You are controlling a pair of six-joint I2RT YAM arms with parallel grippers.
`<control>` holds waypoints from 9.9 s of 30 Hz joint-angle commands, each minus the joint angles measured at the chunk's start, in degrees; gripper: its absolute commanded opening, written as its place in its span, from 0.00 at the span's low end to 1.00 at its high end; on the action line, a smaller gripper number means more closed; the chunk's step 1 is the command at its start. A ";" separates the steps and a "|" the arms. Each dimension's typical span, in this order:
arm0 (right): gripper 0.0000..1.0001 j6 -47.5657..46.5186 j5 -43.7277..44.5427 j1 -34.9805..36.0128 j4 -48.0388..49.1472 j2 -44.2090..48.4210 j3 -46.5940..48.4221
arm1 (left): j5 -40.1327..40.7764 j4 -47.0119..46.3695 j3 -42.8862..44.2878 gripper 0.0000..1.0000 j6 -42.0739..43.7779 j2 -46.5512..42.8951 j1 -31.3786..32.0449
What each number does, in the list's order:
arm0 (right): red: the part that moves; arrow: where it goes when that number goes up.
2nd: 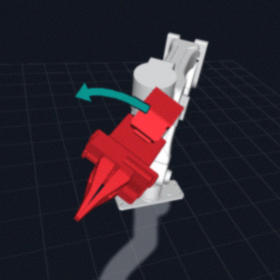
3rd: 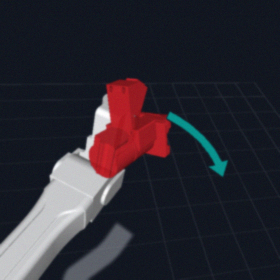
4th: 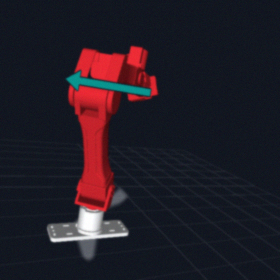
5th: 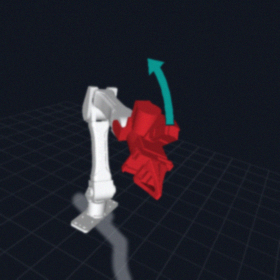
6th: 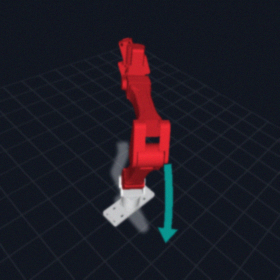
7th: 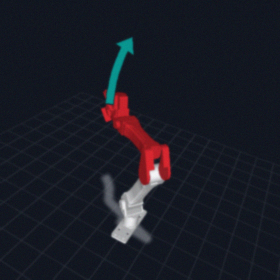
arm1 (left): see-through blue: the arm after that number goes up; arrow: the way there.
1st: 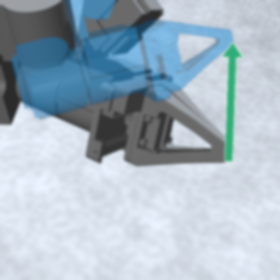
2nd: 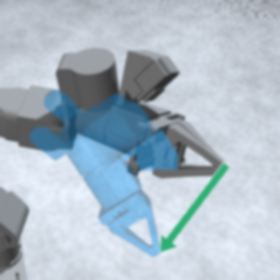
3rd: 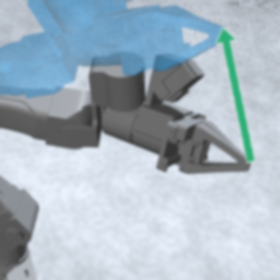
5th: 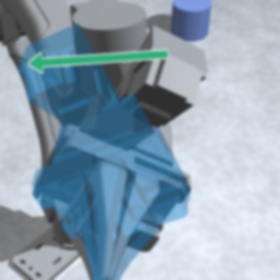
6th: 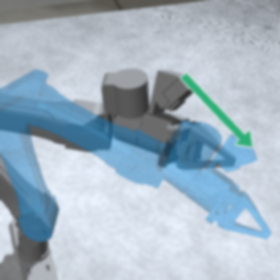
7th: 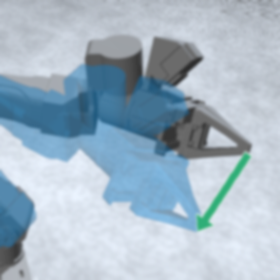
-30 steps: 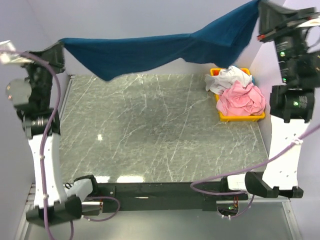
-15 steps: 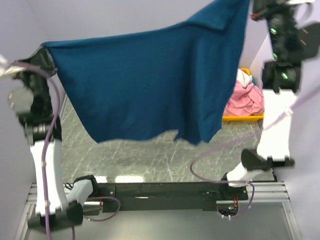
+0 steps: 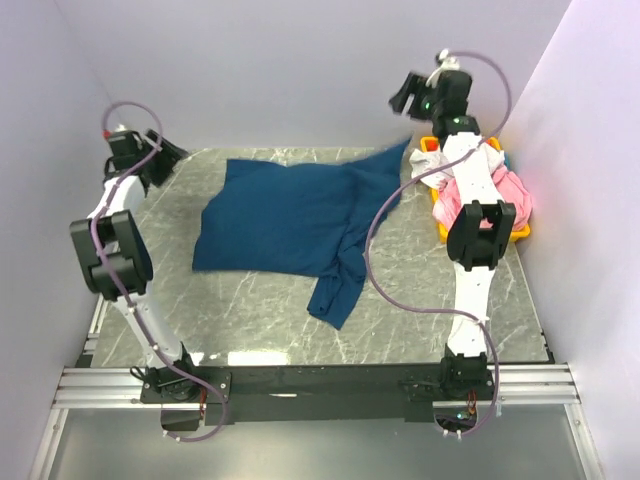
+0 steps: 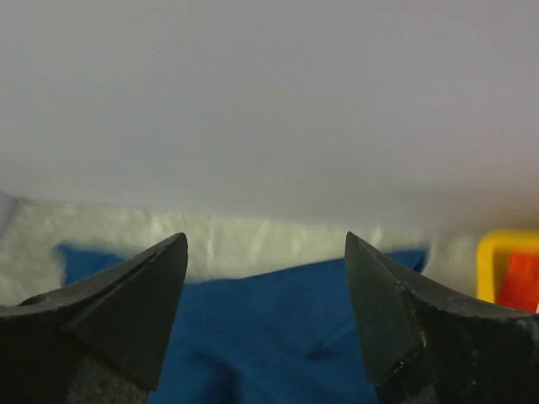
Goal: Fold and stack the t-shirts
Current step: Flatten the tshirt out, then fold the tshirt
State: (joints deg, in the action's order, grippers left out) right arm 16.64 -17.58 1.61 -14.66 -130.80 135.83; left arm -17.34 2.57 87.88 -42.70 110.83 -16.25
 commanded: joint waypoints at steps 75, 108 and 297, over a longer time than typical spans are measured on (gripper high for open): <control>0.64 0.49 23.82 19.05 -30.87 11.45 -47.41 | -7.09 5.52 -17.30 0.81 5.78 -1.13 4.57; 0.65 -0.47 22.61 9.38 -31.75 24.80 -53.74 | 11.36 22.13 -18.68 0.69 18.00 -18.62 3.95; 0.00 21.94 -6.23 29.68 -45.64 63.39 -85.56 | 8.46 27.93 -27.23 0.00 21.51 -20.55 0.08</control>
State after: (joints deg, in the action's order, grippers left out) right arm 37.10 -22.39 30.94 -59.07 -67.46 46.30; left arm -11.14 28.36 60.75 -20.75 94.19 -16.05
